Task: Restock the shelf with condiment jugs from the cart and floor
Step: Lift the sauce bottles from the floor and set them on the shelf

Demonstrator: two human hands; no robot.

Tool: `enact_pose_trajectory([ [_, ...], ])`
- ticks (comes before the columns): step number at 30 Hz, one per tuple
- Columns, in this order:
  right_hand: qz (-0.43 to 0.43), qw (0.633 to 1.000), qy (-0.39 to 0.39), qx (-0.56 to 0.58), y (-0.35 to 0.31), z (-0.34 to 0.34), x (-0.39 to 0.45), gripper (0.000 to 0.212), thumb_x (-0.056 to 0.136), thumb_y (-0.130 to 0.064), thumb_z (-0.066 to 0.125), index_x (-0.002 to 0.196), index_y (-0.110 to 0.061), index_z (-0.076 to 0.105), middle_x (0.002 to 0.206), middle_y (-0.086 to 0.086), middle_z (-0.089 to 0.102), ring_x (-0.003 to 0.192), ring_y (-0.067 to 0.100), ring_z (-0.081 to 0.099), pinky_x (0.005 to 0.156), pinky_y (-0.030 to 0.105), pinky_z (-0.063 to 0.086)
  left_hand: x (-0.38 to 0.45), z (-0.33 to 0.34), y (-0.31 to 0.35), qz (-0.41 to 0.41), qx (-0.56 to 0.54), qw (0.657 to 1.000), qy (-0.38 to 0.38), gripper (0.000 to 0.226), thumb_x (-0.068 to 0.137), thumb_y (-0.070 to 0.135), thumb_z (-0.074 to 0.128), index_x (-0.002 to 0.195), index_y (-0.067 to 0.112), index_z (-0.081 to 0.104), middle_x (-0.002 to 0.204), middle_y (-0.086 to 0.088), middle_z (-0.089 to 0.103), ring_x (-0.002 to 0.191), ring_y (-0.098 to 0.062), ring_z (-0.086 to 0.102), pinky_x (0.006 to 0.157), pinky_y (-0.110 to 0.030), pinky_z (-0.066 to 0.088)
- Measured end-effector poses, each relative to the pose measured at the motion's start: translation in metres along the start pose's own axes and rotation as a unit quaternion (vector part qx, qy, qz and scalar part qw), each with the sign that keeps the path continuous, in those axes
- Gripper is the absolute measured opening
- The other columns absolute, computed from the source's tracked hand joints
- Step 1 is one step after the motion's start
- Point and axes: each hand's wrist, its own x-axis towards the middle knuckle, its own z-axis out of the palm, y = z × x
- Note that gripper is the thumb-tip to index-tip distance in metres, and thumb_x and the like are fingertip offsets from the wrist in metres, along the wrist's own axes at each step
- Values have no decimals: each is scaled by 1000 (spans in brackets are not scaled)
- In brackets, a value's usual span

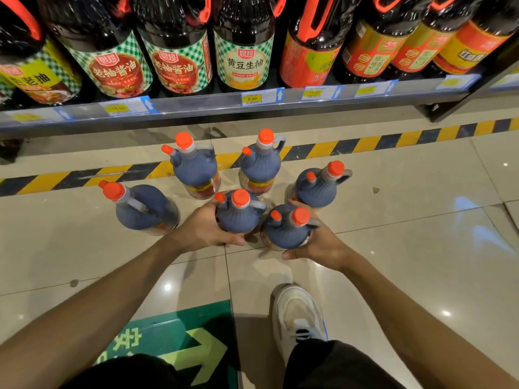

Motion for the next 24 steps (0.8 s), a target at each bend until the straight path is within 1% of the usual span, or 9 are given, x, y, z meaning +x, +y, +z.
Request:
enact_pose_trajectory([
  [3,9,1000,-7,19,6,1,3,99,60,0,95,144,-17,45,141,0,56,125,8,57,93,16,50,6,0,-1,-2,3,1000,0,90,45,41,100,125,32,59,118,20,68,110,0,64,94,-28,56],
  [6,25,999,-2,39,10,6,5,92,59,-2,95,139,-13,51,134,1,62,122,14,61,92,19,52,6,1,-2,-5,0,1000,5,87,39,53,96,116,41,59,117,23,68,112,-4,65,96,-33,57],
  [8,28,998,-1,51,11,9,7,89,59,0,94,138,-11,53,134,3,64,122,16,62,92,21,53,6,1,-2,-7,-7,1000,6,83,41,49,97,114,43,59,115,24,68,111,-3,65,97,-33,57],
  [10,26,997,3,66,11,11,7,86,61,4,92,137,-9,53,133,6,64,121,17,63,90,23,53,4,2,-1,-5,-11,1000,-4,81,47,39,99,117,42,59,115,27,68,112,1,64,97,-32,56],
  [12,26,996,7,83,10,12,6,83,63,6,90,137,-8,53,133,6,65,121,18,63,91,24,54,1,2,-3,-4,-23,1000,-4,90,47,41,100,126,35,58,122,22,67,115,1,62,99,-34,55],
  [15,23,993,-6,112,10,12,6,80,67,6,88,137,-8,53,134,6,65,124,20,62,99,31,53,-8,3,-3,10,-55,998,-10,97,50,43,99,136,28,54,132,13,64,122,-6,60,103,-41,53],
  [18,26,991,-19,130,9,12,4,87,67,-3,90,142,-14,48,138,4,62,128,22,59,108,46,49,-16,6,2,20,-100,995,-20,86,67,17,94,141,26,51,136,6,64,126,-14,60,104,-42,51],
  [20,24,989,-32,144,8,14,3,88,70,0,87,145,-15,44,140,3,61,130,21,58,108,46,48,-20,6,3,18,-137,990,-27,81,73,4,88,141,25,50,133,5,66,124,-14,62,102,-40,53],
  [24,12,985,-67,160,2,19,1,83,76,-1,83,147,-16,43,140,4,61,130,23,57,110,46,46,-29,5,7,11,-168,985,-35,78,76,0,84,142,25,49,133,5,66,123,-14,62,100,-34,54],
])
